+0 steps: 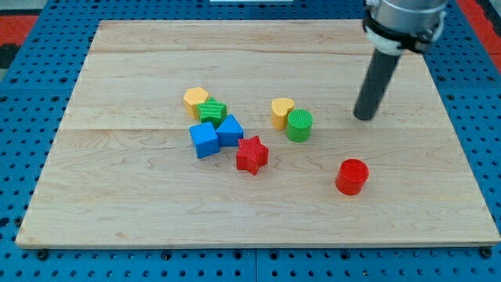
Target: Slide the green circle to the top side of the red circle
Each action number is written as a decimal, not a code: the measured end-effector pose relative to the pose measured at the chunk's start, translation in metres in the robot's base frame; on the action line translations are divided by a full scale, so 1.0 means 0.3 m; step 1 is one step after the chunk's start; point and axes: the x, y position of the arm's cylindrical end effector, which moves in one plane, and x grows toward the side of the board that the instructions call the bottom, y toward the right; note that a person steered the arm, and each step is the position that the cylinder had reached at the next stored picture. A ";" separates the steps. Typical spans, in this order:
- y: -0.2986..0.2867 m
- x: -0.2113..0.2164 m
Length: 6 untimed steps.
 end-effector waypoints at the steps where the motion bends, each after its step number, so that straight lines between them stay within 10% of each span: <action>1: -0.302 -0.008; 6: -0.225 0.231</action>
